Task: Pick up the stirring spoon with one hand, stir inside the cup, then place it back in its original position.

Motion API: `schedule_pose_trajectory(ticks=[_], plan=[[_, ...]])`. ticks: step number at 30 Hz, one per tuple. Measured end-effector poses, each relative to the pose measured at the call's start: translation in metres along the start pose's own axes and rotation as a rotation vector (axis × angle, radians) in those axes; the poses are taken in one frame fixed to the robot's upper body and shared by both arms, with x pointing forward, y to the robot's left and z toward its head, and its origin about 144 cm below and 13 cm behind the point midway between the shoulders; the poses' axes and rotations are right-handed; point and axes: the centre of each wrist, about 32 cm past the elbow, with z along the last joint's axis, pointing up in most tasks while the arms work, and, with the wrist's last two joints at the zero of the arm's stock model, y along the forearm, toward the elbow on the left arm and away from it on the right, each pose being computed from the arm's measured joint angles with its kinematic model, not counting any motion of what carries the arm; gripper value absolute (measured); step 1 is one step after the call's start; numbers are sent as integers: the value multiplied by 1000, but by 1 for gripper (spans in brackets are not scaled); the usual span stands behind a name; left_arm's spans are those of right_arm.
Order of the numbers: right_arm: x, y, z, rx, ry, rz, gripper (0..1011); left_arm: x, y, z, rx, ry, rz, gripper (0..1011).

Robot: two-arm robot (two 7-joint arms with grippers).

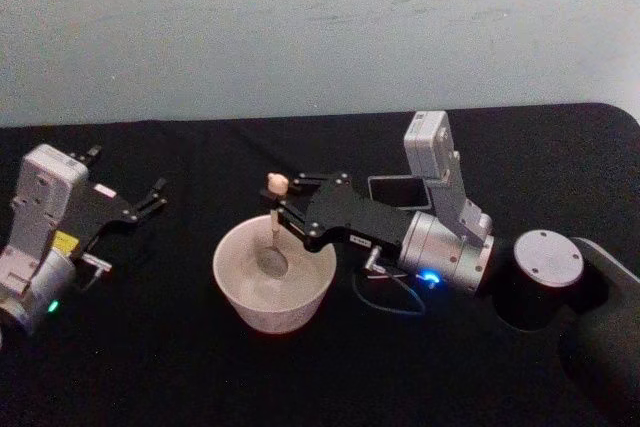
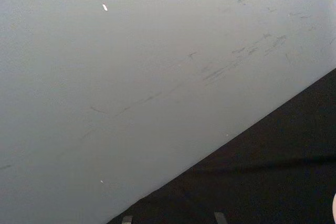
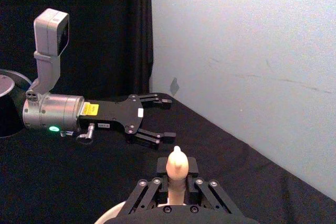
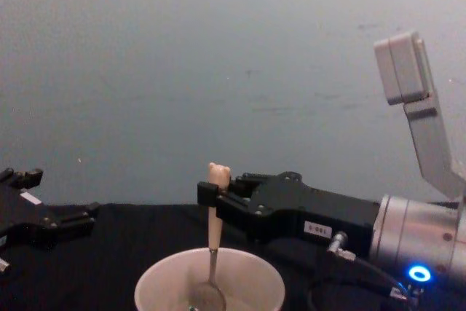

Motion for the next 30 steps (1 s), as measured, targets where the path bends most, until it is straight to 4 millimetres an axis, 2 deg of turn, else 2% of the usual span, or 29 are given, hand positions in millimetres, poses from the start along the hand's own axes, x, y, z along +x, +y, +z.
schedule_pose_trajectory(ticks=[18, 24, 30], plan=[[0, -2, 6, -6, -3, 4, 188, 0, 0, 0, 0, 0, 0, 1001], [1, -4, 17, 11, 14, 6, 188, 0, 0, 0, 0, 0, 0, 1001], [1, -8, 38, 50, 2, 4, 188, 0, 0, 0, 0, 0, 0, 1001]])
